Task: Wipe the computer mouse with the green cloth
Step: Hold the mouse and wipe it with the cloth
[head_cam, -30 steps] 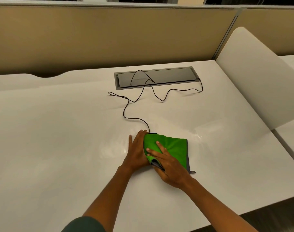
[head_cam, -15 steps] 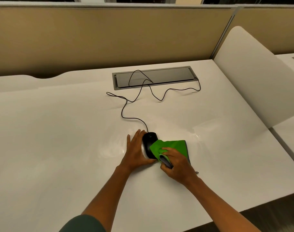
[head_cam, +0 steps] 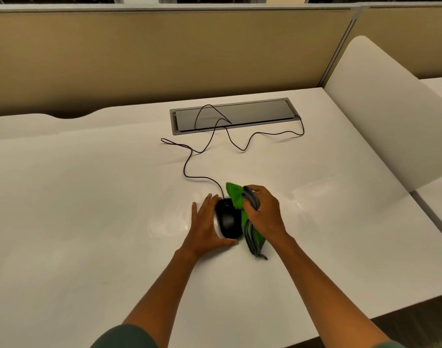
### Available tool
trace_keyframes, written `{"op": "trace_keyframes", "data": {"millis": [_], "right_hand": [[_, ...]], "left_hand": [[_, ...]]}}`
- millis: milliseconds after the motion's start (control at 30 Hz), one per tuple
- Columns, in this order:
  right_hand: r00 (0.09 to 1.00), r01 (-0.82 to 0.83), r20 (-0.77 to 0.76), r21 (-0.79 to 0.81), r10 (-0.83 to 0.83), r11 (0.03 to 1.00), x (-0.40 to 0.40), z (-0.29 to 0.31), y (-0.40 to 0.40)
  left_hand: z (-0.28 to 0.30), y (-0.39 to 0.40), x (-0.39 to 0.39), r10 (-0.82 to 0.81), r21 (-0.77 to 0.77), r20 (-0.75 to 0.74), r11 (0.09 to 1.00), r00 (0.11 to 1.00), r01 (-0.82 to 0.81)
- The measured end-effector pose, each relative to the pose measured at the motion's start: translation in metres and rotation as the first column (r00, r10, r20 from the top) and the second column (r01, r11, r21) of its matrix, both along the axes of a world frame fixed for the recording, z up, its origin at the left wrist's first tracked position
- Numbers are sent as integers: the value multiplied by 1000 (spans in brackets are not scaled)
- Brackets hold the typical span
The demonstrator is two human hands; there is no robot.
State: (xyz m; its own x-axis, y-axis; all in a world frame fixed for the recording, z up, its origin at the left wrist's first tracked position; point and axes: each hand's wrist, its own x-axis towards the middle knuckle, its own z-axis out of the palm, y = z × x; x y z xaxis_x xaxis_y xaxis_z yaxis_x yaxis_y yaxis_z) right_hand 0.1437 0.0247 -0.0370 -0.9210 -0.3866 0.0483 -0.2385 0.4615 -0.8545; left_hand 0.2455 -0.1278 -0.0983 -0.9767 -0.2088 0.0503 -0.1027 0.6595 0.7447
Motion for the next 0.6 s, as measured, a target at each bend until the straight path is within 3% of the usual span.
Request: {"op": "trace_keyframes", "data": {"millis": [200, 300, 433, 600], "right_hand": [[967, -252, 51, 286, 248, 924, -7, -1, -21], [960, -279, 66, 354, 274, 893, -10, 1, -23], [971, -236, 59, 368, 231, 900, -1, -1, -12], [980, -190, -3, 263, 198, 946, 24, -8, 9]], "left_hand": [[-2, 1, -1, -1, 14, -11, 1000, 1000, 1], [-1, 0, -1, -3, 9, 0, 1000, 1000, 3], [0, 0, -1, -4, 15, 12, 1000, 1000, 4], [1, 0, -1, -4, 29, 7, 1000, 1000, 4]]}}
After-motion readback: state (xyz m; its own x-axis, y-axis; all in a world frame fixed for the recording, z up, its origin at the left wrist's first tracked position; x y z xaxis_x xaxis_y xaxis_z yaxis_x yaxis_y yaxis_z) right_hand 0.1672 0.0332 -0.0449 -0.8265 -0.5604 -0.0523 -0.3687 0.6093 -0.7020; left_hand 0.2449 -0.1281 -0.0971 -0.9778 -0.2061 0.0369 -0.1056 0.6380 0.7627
